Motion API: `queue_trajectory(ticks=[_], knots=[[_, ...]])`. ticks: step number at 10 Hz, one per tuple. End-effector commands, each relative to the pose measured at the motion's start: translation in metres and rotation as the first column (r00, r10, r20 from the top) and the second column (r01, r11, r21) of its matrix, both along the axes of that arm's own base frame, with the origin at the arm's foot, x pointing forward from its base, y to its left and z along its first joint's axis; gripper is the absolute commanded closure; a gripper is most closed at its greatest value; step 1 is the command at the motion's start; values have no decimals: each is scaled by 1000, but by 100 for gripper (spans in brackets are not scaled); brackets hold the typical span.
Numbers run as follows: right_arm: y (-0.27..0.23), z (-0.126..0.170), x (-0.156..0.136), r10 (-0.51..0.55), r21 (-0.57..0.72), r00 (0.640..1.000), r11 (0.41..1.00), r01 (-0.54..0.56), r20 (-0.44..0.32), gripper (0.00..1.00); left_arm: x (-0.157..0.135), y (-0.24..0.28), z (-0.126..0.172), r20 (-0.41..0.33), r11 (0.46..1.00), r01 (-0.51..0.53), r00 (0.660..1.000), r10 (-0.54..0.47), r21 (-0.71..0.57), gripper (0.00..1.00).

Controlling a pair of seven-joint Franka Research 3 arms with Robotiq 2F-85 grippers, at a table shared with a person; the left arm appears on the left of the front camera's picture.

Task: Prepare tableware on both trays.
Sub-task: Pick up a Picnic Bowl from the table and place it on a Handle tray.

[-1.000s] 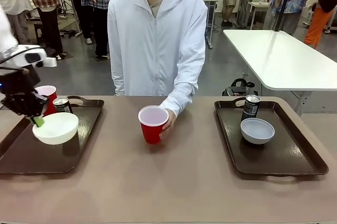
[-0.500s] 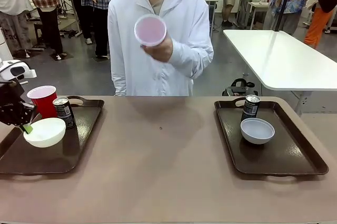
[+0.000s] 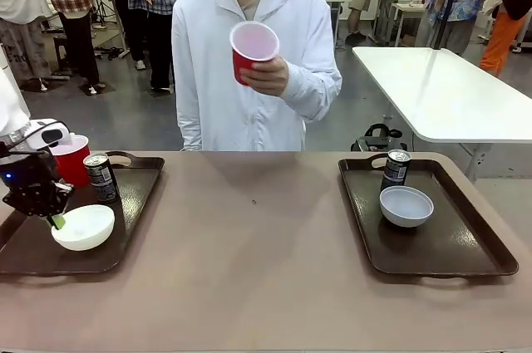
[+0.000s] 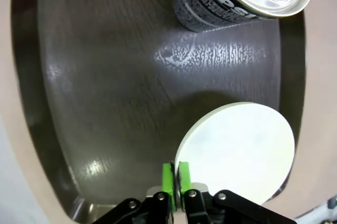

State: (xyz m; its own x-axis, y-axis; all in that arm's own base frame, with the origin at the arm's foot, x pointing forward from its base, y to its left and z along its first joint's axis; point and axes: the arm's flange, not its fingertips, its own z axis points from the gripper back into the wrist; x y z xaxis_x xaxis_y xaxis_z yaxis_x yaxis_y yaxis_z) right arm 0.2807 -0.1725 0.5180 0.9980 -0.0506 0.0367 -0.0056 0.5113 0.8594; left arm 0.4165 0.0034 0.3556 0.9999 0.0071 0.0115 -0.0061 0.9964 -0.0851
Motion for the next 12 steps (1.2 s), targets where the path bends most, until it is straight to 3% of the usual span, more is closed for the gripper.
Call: queue_trajectory(ticks=[1, 2, 3, 4, 5, 6, 8, 10, 12], knots=[[0, 1, 1, 6, 20, 1000, 1000, -7, 20, 0, -2, -1, 0, 12, 999, -14, 1000, 14, 47, 37], [0, 1, 1, 6, 20, 1000, 1000, -7, 20, 0, -2, -1, 3, 14, 999, -19, 1000, 18, 50, 0], [0, 1, 1, 6, 20, 1000, 1000, -7, 20, 0, -3, -2, 5, 4, 999, -13, 1000, 12, 45, 32], [0, 1, 1, 6, 20, 1000, 1000, -7, 20, 0, -3, -4, 5, -8, 999, -2, 1000, 3, 55, 0], [0, 1, 1, 6, 20, 1000, 1000, -7, 20, 0, -3, -3, 5, -15, 999, -3, 1000, 4, 53, 12], [0, 1, 1, 6, 20, 1000, 1000, -7, 20, 0, -2, -3, 6, -17, 999, -5, 1000, 6, 49, 0], [0, 1, 1, 6, 20, 1000, 1000, -7, 20, 0, -4, -5, 13, -27, 1000, -3, 1000, 3, 20, 0], [0, 1, 1, 6, 20, 1000, 1000, -7, 20, 0, -36, -24, 75, -14, 999, 21, 1000, -21, -41, 0], [0, 1, 1, 6, 20, 1000, 1000, -7, 20, 0, -68, -39, 125, 19, 998, 51, 998, -51, 27, 0]])
